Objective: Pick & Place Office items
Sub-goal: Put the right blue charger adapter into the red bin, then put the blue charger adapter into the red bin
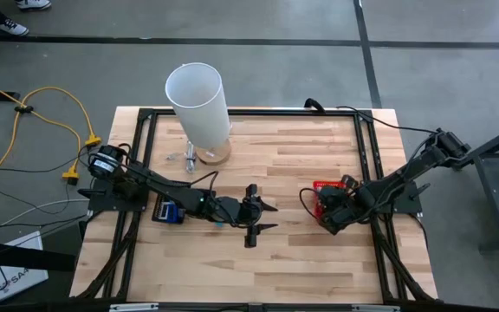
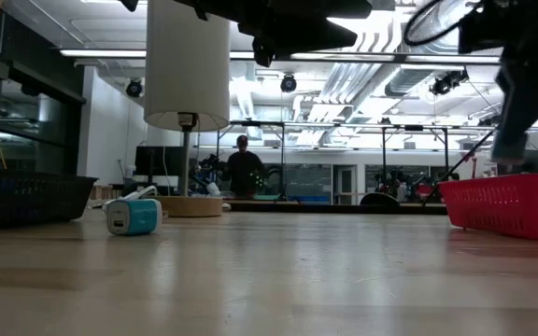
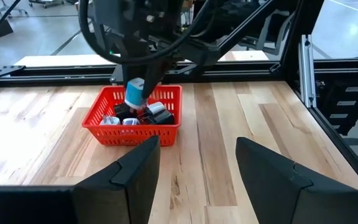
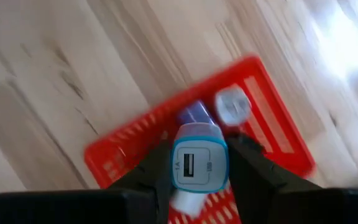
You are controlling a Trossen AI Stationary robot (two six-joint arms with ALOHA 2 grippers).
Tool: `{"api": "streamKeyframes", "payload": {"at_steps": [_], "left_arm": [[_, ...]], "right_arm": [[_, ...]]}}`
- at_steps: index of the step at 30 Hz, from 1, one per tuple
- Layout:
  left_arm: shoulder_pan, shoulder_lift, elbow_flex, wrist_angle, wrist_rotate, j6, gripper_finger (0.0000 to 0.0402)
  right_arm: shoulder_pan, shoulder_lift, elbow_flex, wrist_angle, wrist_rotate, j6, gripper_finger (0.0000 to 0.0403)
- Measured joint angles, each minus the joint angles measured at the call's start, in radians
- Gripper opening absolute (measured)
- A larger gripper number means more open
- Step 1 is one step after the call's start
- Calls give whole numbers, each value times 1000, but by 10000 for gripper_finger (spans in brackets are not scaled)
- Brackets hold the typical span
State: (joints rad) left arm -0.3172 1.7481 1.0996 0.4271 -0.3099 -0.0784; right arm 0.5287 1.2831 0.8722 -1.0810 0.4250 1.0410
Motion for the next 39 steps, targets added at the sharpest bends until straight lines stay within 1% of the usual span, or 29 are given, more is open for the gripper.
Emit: {"api": "streamKeyframes", "payload": {"at_steps": [3, 7, 13, 16, 22, 26, 35, 39], "left_arm": [[0, 0, 0, 0, 0, 0, 205], [0, 0, 0, 0, 0, 0, 205], [0, 0, 0, 0, 0, 0, 205], [0, 0, 0, 0, 0, 0, 205], [0, 0, 0, 0, 0, -5, 205], [0, 0, 0, 0, 0, -5, 205], [0, 0, 0, 0, 0, -6, 205], [0, 0, 0, 0, 0, -8, 205]], "right_arm": [[14, 0, -2, -54, -28, 66, 116], [32, 2, -39, -37, -69, 111, 116], [55, 2, -84, -28, -85, 170, 119], [54, 2, -90, -23, -86, 171, 132], [54, 2, -90, -7, -85, 169, 174], [54, 2, -90, -5, -85, 168, 191], [54, 2, -90, 35, -84, 159, 194], [54, 2, -90, 83, -77, 118, 194]]}}
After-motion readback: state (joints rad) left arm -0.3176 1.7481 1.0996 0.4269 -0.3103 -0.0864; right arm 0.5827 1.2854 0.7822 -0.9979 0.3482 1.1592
